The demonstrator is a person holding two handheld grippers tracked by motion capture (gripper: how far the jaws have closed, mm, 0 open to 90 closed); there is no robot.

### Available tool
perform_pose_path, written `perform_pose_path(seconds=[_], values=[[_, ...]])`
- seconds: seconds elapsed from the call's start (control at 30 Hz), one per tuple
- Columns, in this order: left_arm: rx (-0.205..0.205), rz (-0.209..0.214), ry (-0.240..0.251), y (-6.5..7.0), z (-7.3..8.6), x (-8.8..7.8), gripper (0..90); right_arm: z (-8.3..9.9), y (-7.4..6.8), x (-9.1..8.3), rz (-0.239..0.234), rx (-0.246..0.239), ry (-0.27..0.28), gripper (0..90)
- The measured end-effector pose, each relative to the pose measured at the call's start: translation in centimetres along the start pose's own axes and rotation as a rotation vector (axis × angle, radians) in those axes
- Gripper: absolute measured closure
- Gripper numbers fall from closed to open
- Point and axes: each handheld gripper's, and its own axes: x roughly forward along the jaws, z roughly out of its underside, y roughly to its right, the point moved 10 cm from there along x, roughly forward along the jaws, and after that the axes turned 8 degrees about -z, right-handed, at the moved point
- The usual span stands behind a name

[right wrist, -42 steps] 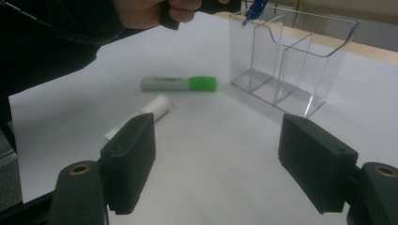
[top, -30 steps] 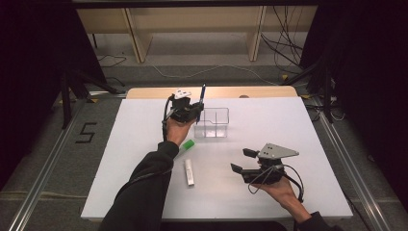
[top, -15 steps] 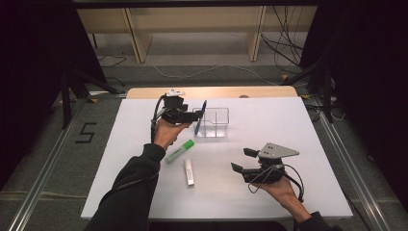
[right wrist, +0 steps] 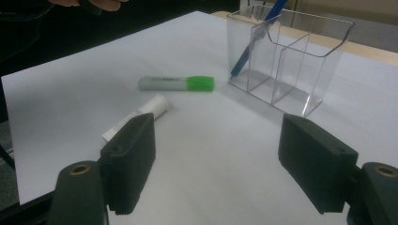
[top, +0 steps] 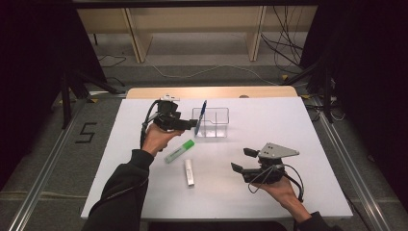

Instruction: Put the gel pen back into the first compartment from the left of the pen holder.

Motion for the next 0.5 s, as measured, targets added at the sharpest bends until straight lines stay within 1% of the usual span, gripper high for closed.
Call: perform_pose_path(seconds=[0.03, 0.07, 0.13, 0.17, 0.2, 0.23, 0.27, 0.3, 0.4, 0.5], values=[[-0.004, -0.001, -0.001, 0.0, 0.1, 0.0, 19.3, 0.0, 0.0, 0.0, 0.000, 0.000, 0.000, 28.6], [0.008, 0.002, -0.011, -0.1, 0.3, -0.2, 19.0, 0.0, 0.0, 0.0, 0.001, 0.000, 0.000, 28.6], [0.003, -0.002, -0.015, -0.2, 0.6, -0.3, 18.7, 0.0, 0.0, 0.0, 0.001, 0.000, -0.001, 28.6], [0.013, -0.002, -0.030, -0.4, 0.9, -0.4, 18.4, 0.0, 0.0, 0.0, 0.001, -0.001, -0.001, 28.6], [0.012, -0.001, -0.040, -0.4, 1.2, -0.4, 18.2, 0.0, 0.0, 0.0, 0.001, -0.002, -0.001, 28.6], [0.019, -0.003, -0.042, -0.6, 1.4, -0.5, 18.1, 0.0, 0.0, 0.0, 0.000, -0.002, -0.003, 28.6], [0.028, -0.004, -0.060, -0.7, 1.7, -0.5, 18.0, 0.1, 0.0, 0.0, 0.000, -0.001, -0.005, 28.6], [0.029, -0.011, -0.060, -0.8, 1.9, -0.5, 17.8, 0.1, -0.1, 0.0, -0.001, -0.001, -0.005, 28.6], [0.029, -0.005, -0.085, -0.9, 2.5, -0.6, 17.6, 0.1, -0.1, 0.1, -0.002, 0.000, -0.006, 28.5], [0.051, -0.009, -0.117, -1.0, 3.2, -0.6, 16.7, 0.1, -0.1, 0.1, -0.001, 0.000, -0.008, 28.5]])
